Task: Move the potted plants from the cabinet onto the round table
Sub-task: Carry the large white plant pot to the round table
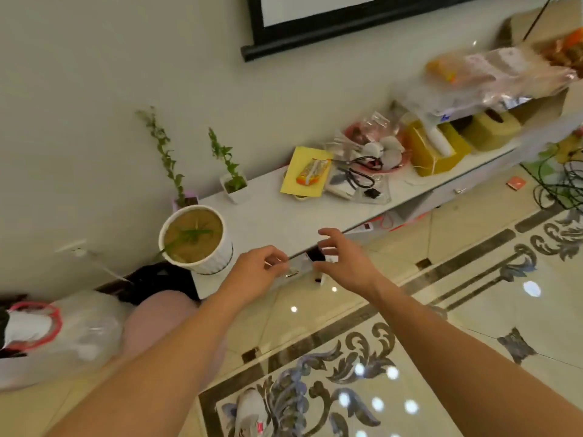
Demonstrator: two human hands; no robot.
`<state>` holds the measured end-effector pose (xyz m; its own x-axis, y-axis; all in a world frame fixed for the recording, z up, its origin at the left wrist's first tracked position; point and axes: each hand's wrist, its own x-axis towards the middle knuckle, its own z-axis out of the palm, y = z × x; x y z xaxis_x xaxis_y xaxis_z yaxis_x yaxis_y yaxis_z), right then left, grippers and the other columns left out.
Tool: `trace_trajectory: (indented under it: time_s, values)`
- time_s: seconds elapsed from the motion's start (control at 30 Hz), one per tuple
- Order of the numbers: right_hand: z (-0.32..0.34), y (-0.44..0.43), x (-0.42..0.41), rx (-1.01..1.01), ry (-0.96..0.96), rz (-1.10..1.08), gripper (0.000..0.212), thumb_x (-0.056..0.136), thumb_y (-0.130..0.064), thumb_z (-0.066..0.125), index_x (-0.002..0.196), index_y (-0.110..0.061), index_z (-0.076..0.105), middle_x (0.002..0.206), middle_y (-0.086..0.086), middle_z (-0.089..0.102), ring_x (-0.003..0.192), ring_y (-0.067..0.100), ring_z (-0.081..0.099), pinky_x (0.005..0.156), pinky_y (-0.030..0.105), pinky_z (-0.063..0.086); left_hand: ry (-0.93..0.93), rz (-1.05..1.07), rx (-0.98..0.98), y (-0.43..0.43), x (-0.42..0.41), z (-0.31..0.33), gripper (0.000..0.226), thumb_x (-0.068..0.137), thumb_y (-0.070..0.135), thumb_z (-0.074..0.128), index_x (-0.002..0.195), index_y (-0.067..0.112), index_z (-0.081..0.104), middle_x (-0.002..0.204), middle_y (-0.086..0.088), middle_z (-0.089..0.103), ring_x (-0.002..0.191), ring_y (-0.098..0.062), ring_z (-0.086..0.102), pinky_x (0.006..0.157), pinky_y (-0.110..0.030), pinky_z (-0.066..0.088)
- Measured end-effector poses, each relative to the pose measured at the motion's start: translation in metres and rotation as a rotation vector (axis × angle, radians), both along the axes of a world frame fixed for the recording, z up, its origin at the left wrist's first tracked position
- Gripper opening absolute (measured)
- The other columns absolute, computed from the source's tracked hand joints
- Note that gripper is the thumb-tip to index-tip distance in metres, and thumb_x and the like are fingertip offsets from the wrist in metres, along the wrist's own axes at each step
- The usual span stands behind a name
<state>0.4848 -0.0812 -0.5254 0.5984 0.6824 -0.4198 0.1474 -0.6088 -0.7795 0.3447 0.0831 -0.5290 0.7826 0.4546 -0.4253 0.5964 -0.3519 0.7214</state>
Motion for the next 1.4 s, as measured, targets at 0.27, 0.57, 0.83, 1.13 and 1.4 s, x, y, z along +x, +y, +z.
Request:
trace_trajectory:
  time_s: [0.27,0.57,0.83,1.13,1.4]
  values:
    - [-0.055,0.13,-0.039,-0.044,0.009,0.168,0.1,0.079,-0.023,0.087,0.158,-0.03,0.026,0.161,0.002,0.036,0.146,0.023,0.039,0.117,0.04,0.039,0.26,0.1,-0.158,0.103,-0.08,-0.072,0.036,0.086,0.04,0.073,0.118,0.026,0.064,0.107,0.006,0.066,0.096,-0.013,0.066,0.073,-0.023,0.051]
    - [-0.119,0.192,-0.05,-0.039,0.1,0.251,0.12,0.07,-0.029,0.093,0.159,-0.033,0.013,0.162,-0.003,0.031,0.146,0.024,0.037,0.116,0.056,0.041,0.277,0.249,-0.215,0.166,-0.105,-0.146,0.068,0.07,0.038,0.088,0.128,0.015,0.062,0.124,-0.004,0.064,0.119,-0.023,0.059,0.104,-0.04,0.048]
    - [-0.162,0.218,-0.061,0.111,0.142,0.33,0.12,0.06,-0.023,0.097,0.156,-0.029,0.026,0.154,-0.001,0.043,0.142,0.021,0.044,0.112,0.05,0.048,-0.099,0.322,-0.274,0.201,-0.104,-0.181,0.089,0.05,0.012,0.099,0.129,0.02,0.061,0.113,0.015,0.068,0.103,0.008,0.064,0.082,-0.015,0.055]
    - [-0.185,0.228,-0.057,0.161,0.15,0.294,0.122,0.054,-0.033,0.098,0.155,-0.016,0.032,0.15,0.002,0.05,0.137,0.019,0.05,0.104,0.036,0.055,0.069,0.257,-0.355,0.224,-0.102,-0.192,0.08,0.036,0.051,0.1,0.101,0.014,0.071,0.09,-0.006,0.071,0.089,-0.032,0.069,0.077,-0.055,0.06]
    - [-0.185,0.222,-0.057,0.209,0.123,0.292,0.123,0.055,-0.028,0.098,0.156,-0.017,0.028,0.151,0.003,0.046,0.14,0.025,0.047,0.106,0.055,0.052,0.066,0.245,-0.337,0.212,-0.096,-0.168,0.066,0.047,0.028,0.097,0.108,0.023,0.074,0.099,-0.003,0.075,0.099,-0.028,0.071,0.081,-0.051,0.061]
